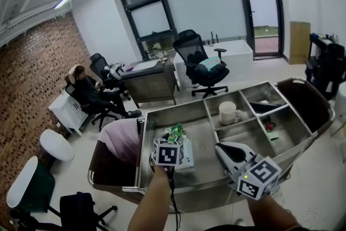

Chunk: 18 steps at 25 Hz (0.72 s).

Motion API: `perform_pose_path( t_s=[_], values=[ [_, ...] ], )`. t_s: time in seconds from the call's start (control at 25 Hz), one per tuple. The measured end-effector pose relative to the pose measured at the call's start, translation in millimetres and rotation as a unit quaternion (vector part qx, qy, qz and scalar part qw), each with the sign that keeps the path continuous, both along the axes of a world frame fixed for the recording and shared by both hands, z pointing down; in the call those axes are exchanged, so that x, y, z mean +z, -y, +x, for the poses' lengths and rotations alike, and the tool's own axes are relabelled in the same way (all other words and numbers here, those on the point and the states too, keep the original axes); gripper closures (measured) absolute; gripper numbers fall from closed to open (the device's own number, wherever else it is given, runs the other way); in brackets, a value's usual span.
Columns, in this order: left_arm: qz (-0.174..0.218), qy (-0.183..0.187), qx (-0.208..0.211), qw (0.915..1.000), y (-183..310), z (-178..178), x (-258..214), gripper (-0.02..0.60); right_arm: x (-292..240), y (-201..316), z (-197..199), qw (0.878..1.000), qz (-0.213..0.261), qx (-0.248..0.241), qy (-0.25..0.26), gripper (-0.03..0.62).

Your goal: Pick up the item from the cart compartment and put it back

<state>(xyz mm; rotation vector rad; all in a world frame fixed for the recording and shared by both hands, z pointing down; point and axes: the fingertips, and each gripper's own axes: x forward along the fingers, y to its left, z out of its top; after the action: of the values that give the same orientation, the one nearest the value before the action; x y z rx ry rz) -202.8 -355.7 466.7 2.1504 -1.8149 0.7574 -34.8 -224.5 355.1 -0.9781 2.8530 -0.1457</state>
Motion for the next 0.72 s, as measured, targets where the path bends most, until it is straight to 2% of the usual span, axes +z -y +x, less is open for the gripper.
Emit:
perform_pose_path(
  t_s=[0.44, 0.6, 0.64, 0.68, 0.72],
  values=[
    [0.070, -0.014, -0.011, 0.9974, -13.2, -0.9, -37.7, 0.382, -2.4, -5.6, 0.0, 1.000, 0.001, -0.003, 0.000, 0.582],
    [0.105, -0.030, -0.021, 0.9938, -22.7, -4.9, -51.1, 0.382, -2.4, -8.3, -2.1, 1.000, 0.002, -0.005, 0.000, 0.582],
    [0.120, -0.036, -0.026, 0.9917, -26.0, -7.1, -57.0, 0.428, -2.5, -9.0, -2.3, 1.000, 0.002, -0.005, 0.000, 0.582],
    [0.136, -0.044, -0.030, 0.9893, -29.4, -8.9, -63.1, 0.580, -2.5, -9.6, -2.5, 1.000, 0.002, -0.006, 0.000, 0.582],
    [0.148, -0.052, -0.032, 0.9871, -32.8, -10.2, -68.1, 0.583, -2.6, -10.0, -2.6, 1.000, 0.003, -0.006, 0.000, 0.582]
  ],
)
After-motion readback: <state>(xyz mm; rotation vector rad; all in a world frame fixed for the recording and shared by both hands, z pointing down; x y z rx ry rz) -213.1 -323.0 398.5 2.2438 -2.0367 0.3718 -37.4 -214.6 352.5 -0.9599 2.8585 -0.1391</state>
